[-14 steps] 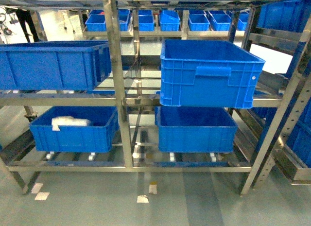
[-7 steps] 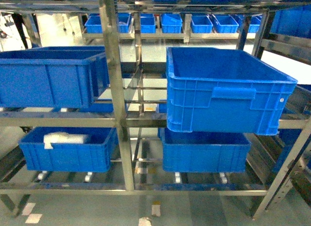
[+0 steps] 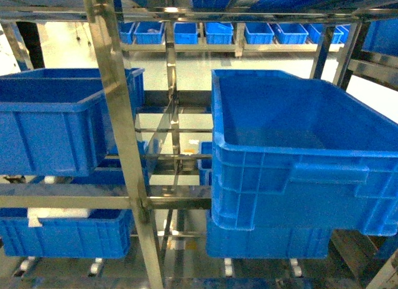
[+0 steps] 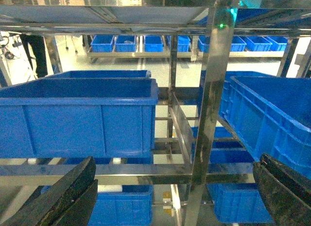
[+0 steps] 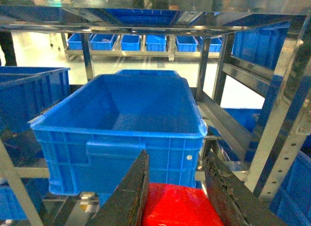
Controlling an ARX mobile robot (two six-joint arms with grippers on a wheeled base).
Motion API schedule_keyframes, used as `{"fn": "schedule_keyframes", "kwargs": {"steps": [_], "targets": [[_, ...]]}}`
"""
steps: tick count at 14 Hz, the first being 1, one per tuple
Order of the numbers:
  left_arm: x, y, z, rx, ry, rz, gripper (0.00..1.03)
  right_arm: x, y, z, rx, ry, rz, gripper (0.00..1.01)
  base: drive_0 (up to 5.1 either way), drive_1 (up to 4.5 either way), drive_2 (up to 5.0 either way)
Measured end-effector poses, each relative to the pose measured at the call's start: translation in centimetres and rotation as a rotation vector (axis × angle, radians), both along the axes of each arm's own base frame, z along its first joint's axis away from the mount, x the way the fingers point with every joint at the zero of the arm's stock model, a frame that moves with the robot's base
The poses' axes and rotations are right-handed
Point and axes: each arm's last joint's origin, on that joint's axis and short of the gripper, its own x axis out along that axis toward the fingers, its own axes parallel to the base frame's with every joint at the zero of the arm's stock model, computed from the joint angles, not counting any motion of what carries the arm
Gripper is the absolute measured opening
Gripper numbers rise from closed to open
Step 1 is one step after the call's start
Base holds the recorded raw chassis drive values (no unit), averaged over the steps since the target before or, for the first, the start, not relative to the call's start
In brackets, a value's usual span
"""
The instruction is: Pick red block from blue box to shelf
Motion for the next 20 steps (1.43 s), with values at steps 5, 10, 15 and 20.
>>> {"fn": "schedule_keyframes", "kwargs": {"steps": [5, 10, 15, 20], "targets": [[0.00, 0.00, -0.01, 0.000, 0.001, 0.000, 0.98, 0.00, 0.00, -0.01, 0.000, 0.001, 0.000, 0.27, 0.0, 0.87, -0.9], [0.00, 0.00, -0.01, 0.000, 0.002, 0.000, 0.98, 0.00, 0.00, 0.03, 0.000, -0.003, 0.000, 0.27, 0.0, 0.00, 0.0], [0.00, 0.00, -0.02, 0.000, 0.002, 0.000, 0.98, 0.00, 0.00, 0.02, 0.000, -0.002, 0.000, 0.27, 0.0, 0.00, 0.0], [0.00, 0.00, -0.01, 0.000, 0.002, 0.000, 0.98, 0.00, 0.00, 0.02, 0.000, -0.002, 0.000, 0.27, 0.0, 0.00, 0.0]]}}
